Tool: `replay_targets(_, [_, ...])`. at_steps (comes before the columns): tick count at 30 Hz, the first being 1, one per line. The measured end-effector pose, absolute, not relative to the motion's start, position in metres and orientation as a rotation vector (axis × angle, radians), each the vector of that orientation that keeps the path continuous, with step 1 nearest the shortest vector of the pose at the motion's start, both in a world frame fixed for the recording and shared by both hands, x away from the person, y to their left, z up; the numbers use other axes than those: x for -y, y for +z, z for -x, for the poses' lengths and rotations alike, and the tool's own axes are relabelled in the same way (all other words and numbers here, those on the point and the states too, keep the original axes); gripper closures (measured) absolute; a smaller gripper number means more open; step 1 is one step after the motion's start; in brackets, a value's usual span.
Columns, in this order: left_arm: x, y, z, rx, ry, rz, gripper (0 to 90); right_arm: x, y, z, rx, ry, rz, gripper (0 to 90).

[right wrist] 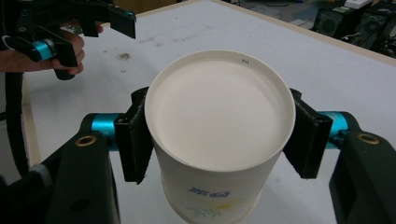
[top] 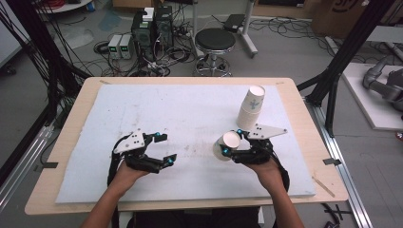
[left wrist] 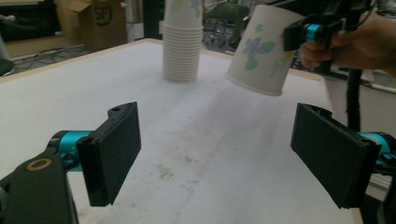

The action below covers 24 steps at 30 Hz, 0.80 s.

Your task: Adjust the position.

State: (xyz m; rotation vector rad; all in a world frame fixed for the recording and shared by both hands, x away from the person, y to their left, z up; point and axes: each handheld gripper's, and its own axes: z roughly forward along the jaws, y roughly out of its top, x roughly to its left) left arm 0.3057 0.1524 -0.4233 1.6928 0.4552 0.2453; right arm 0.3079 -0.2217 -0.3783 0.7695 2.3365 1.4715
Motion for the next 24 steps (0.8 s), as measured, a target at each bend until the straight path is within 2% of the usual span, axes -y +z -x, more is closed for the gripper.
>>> replay_targets(11, [-0.106, -0.422, -0.312, -0.339, 0.171, -1.762, 16.4, 0.212, -0.382, -0.308, -2.38, 1.505, -0.73, 35.2])
replay_targets(24, [-0.075, -0.427, -0.317, -0.295, 0.119, -1.814, 16.4, 0.201, -0.384, -0.306, -2.42, 1.535, -0.688, 35.1])
